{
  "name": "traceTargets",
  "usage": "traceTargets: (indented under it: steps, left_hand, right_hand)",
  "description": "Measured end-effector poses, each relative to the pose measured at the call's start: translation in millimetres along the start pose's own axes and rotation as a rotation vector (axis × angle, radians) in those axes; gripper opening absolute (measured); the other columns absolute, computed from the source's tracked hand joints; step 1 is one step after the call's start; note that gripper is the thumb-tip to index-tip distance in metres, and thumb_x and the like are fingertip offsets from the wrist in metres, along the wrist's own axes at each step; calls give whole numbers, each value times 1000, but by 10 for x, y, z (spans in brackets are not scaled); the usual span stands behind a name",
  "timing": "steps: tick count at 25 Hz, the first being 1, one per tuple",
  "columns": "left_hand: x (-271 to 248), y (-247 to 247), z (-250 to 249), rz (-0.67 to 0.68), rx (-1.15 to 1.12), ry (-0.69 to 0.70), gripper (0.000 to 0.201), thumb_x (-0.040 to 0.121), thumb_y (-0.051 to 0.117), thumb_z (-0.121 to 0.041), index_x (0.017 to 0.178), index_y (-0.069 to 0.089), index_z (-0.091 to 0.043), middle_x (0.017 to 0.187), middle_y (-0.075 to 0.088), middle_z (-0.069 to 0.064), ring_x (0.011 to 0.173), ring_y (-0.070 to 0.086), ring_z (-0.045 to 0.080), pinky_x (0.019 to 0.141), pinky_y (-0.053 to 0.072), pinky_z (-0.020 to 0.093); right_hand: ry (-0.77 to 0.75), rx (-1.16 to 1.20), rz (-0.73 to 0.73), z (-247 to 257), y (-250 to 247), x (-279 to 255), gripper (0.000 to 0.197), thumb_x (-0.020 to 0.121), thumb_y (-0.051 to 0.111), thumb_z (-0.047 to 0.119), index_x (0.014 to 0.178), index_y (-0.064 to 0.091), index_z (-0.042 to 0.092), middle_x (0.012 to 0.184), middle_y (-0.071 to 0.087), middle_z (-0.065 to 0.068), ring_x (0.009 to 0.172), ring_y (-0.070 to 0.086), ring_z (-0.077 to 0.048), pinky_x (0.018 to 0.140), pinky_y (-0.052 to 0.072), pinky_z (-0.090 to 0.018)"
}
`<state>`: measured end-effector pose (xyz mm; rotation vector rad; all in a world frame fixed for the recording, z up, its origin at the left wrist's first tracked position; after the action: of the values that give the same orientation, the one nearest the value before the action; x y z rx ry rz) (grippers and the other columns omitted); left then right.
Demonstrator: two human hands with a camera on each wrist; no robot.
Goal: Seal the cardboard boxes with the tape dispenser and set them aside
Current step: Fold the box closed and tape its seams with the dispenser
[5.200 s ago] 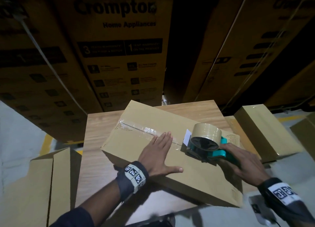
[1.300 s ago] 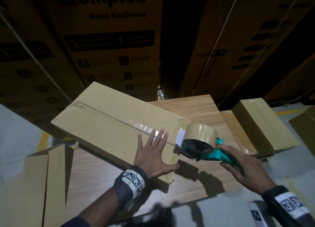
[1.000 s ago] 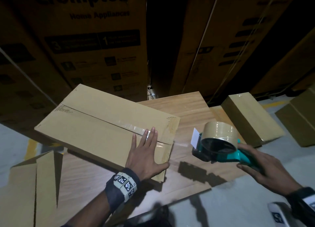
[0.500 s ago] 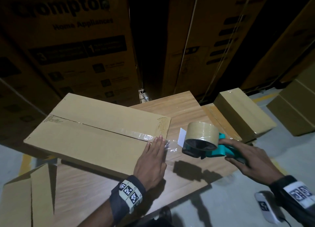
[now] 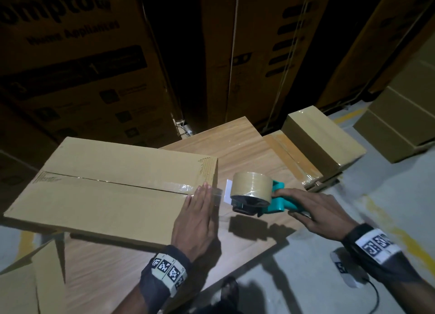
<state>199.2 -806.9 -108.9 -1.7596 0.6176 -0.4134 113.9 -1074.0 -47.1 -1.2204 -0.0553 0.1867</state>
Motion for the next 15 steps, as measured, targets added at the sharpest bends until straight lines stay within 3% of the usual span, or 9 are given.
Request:
traceTargets:
  steps: [4, 9, 13, 15]
  left_hand:
    - [-11, 4, 9, 55, 5, -19, 72, 95, 10, -39, 162, -8, -17, 170, -7, 5, 158, -3, 19, 129, 6, 43]
    - [5, 29, -29, 91, 18, 26, 77, 103, 34, -28, 161, -17, -19, 170, -16, 1, 157, -12, 15, 129, 3, 43]
    - [13, 26, -31, 85, -38, 27, 80, 100, 41, -21, 163, -10, -20, 171, -10, 0, 158, -7, 13, 129, 5, 43]
    - [6, 17, -22, 79, -51, 27, 80, 101, 41, -21, 162, -10, -21, 171, -11, -1, 158, -8, 12, 129, 3, 41]
  right_hand:
    - [0, 17, -2, -55, 57, -74, 96, 86, 80, 25, 147, 18, 65, 131, 63, 19, 75, 61, -2, 54, 55, -27]
    - [-16, 35, -8, -91, -104, -251, 87, 87, 79, 26, 148, 26, 59, 126, 63, 21, 69, 60, -3, 50, 54, -26]
    - [-18, 36, -37, -143, -188, -421, 77, 89, 70, 34, 148, 27, 58, 129, 60, 24, 71, 64, -4, 49, 55, -26]
    - [-4, 46, -44, -181, -151, -475, 82, 88, 75, 30, 148, 27, 58, 131, 56, 27, 73, 65, -5, 51, 56, -28]
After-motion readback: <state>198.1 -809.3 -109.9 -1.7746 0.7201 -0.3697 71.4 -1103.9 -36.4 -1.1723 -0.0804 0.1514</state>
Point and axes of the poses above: each hand's wrist, its own x-axis towards the middle knuckle, its own y-axis out of the palm, z = x × y, the point moved 8 cm from there along x, towards the middle knuckle
